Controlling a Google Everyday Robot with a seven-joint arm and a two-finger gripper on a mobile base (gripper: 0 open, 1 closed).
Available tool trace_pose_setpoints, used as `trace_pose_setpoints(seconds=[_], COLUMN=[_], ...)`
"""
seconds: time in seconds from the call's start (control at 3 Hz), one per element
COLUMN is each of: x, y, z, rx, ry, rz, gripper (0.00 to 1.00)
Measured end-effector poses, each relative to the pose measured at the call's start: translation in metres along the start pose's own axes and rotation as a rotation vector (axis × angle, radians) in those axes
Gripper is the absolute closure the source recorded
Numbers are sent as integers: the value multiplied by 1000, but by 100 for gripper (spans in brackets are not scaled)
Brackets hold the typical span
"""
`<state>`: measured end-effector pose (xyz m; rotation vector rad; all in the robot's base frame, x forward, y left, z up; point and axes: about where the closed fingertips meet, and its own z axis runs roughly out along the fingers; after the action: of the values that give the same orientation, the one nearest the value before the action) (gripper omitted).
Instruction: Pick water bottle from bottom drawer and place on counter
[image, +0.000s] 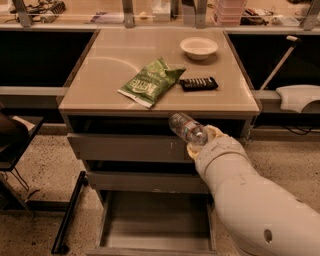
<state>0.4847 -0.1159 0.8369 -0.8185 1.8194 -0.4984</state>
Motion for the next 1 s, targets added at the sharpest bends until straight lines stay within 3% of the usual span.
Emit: trace_pose_setpoints(seconds=[0.33, 0.67, 1.0], x=[0, -16, -68], y=[-1, -36, -133], z=[0, -20, -57], rx=[1, 106, 362], ry=[-1, -7, -18], rz=[1, -58, -148], gripper=[100, 100, 100])
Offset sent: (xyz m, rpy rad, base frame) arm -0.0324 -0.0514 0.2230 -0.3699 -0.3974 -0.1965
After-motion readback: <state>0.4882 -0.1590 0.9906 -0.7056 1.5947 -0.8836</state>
